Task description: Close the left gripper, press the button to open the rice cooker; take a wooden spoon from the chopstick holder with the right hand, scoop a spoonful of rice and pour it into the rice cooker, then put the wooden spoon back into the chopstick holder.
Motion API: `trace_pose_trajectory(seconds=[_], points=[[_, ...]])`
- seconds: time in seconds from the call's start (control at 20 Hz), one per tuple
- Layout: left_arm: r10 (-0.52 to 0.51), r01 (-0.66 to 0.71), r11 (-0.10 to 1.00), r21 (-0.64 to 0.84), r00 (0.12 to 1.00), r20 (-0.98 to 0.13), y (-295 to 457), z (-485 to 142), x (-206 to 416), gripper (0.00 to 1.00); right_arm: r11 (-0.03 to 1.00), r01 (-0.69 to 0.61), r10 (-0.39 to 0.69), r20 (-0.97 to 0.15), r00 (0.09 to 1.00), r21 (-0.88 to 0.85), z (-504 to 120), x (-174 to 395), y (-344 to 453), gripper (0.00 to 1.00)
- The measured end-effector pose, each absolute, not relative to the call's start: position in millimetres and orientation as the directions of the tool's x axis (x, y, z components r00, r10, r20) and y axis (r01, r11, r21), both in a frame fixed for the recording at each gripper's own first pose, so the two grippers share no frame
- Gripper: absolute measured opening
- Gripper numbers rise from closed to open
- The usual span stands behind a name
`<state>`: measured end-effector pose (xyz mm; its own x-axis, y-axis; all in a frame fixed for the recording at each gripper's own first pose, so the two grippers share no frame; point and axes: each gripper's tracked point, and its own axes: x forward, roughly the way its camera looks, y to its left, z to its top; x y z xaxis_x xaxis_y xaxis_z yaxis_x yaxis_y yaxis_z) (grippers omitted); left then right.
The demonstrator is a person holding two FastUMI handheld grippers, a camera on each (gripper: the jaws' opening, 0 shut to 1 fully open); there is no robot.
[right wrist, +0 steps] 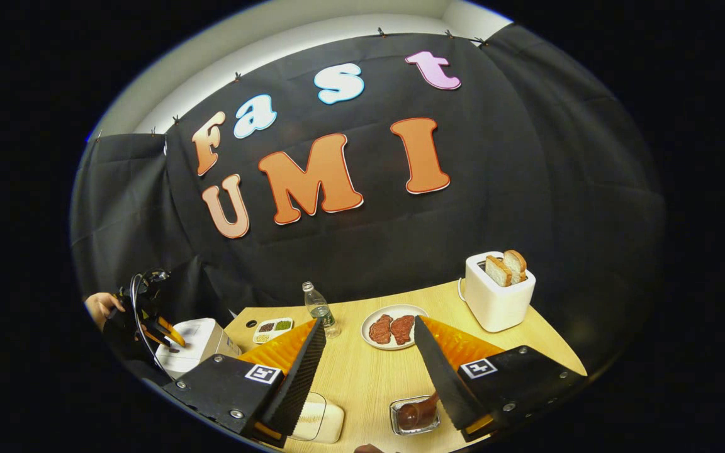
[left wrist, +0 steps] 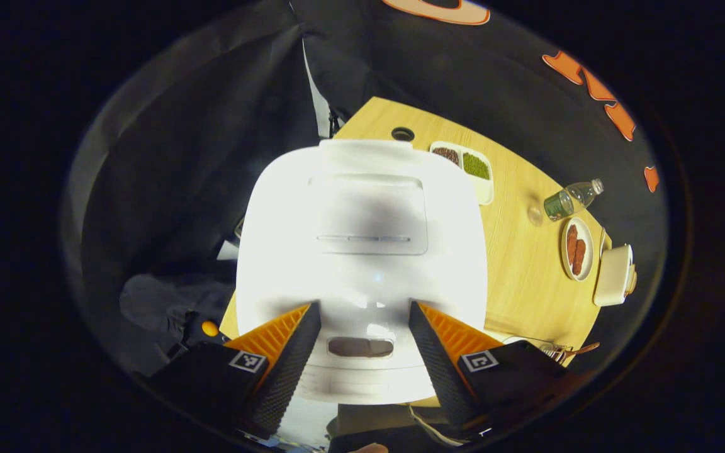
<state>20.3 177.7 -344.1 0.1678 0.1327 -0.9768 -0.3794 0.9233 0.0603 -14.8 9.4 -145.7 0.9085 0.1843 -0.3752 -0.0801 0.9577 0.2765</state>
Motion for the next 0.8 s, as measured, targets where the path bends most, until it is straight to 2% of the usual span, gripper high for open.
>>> trace_pose_trajectory(seconds=[0.1, 0.15, 0.2, 0.3, 0.35, 0.4, 0.55, 0.6, 0.65, 0.7, 0.75, 0.8], points=[[0.138, -0.376, 0.925, 0.061, 0.182, -0.974, 176.5, -345.1, 23.5, 0.98, 0.959, -0.1, 0.199, -0.38, 0.903, 0.263, -148.6, -13.8, 17.3, 0.89], [0.144, -0.382, 0.922, 0.062, 0.191, -0.971, 176.5, -344.4, 24.1, 0.94, 0.961, -0.108, 0.202, -0.382, 0.902, 0.253, -149.0, -13.9, 21.1, 0.88], [0.147, -0.379, 0.923, 0.062, 0.198, -0.969, 175.8, -344.3, 26.1, 1.0, 0.962, -0.117, 0.207, -0.382, 0.901, 0.246, -148.5, -12.9, 25.0, 0.89], [0.156, -0.357, 0.932, 0.065, 0.233, -0.96, 175.0, -343.1, 26.7, 1.0, 0.963, -0.135, 0.218, -0.379, 0.899, 0.233, -146.8, -11.4, 33.9, 0.89], [0.16, -0.351, 0.935, 0.059, 0.266, -0.951, 175.8, -340.7, 29.4, 0.95, 0.965, -0.143, 0.22, -0.377, 0.9, 0.221, -144.8, -10.7, 36.8, 0.89], [0.161, -0.354, 0.934, 0.047, 0.298, -0.941, 174.1, -337.5, 30.6, 0.99, 0.967, -0.148, 0.216, -0.371, 0.903, 0.205, -140.5, -8.1, 38.4, 0.89], [0.205, -0.33, 0.943, 0.034, 0.498, -0.843, 175.6, -292.3, 55.2, 0.95, 0.971, -0.163, 0.215, -0.336, 0.917, 0.176, -121.7, -0.4, 42.8, 0.88], [0.238, -0.32, 0.946, 0.051, 0.579, -0.78, 179.8, -267.8, 62.6, 0.95, 0.973, -0.164, 0.209, -0.319, 0.925, 0.164, -112.6, 3.9, 44.6, 0.88], [0.257, -0.306, 0.95, 0.061, 0.658, -0.708, 180.3, -236.8, 69.0, 0.99, 0.974, -0.168, 0.207, -0.296, 0.932, 0.151, -102.3, 7.4, 47.3, 0.88], [0.274, -0.3, 0.952, 0.067, 0.728, -0.628, 179.8, -208.0, 74.3, 0.94, 0.977, -0.164, 0.196, -0.273, 0.942, 0.136, -91.2, 12.0, 49.3, 0.88], [0.279, -0.293, 0.954, 0.064, 0.789, -0.548, 175.6, -178.4, 77.6, 0.99, 0.978, -0.172, 0.197, -0.246, 0.949, 0.122, -80.6, 15.1, 53.7, 0.88], [0.28, -0.283, 0.957, 0.065, 0.837, -0.471, 169.6, -155.5, 79.9, 0.94, 0.978, -0.178, 0.198, -0.217, 0.956, 0.109, -66.8, 24.6, 55.4, 0.88]])
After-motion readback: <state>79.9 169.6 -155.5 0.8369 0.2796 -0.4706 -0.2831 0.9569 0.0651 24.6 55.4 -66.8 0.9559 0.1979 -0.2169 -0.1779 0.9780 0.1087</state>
